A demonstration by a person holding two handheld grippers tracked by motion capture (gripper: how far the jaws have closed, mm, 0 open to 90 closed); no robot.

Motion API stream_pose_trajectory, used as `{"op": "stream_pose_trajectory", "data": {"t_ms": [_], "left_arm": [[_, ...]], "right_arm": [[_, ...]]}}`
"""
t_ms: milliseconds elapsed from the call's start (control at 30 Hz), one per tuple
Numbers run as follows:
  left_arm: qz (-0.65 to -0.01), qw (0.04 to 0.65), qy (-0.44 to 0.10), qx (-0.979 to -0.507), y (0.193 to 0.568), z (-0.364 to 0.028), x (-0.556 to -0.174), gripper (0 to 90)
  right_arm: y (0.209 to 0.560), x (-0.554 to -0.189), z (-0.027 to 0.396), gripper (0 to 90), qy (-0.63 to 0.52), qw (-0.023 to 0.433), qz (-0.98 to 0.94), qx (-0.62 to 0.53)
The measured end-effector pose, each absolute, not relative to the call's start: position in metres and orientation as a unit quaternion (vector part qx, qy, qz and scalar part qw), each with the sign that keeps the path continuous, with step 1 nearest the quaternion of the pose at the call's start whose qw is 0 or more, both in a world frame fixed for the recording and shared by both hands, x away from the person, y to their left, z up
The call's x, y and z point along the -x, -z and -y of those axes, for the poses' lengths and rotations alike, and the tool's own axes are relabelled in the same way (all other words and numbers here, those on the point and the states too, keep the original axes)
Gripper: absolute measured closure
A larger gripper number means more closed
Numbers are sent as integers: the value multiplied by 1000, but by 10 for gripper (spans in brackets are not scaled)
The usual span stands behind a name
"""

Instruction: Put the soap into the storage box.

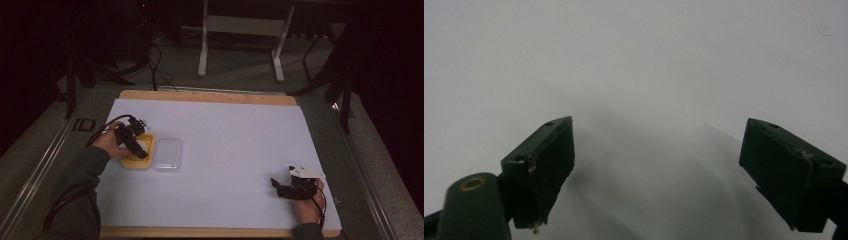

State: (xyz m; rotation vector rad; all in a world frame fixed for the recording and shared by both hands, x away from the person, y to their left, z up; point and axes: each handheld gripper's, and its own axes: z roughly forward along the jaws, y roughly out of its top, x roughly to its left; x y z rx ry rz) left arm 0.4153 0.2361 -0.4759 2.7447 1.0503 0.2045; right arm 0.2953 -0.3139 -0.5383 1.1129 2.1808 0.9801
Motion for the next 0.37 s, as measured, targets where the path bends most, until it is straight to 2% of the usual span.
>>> {"op": "stream_pose_trajectory", "data": {"t_ms": [133,367], "left_arm": [[-359,116,-92,-922,460,-239,-413,41],[-325,202,-149,-912,428,-231,-384,63]], "right_arm": [[538,-295,314,144,-360,249,-801,-409],[538,-296,314,143,-360,249,-800,-410]]}}
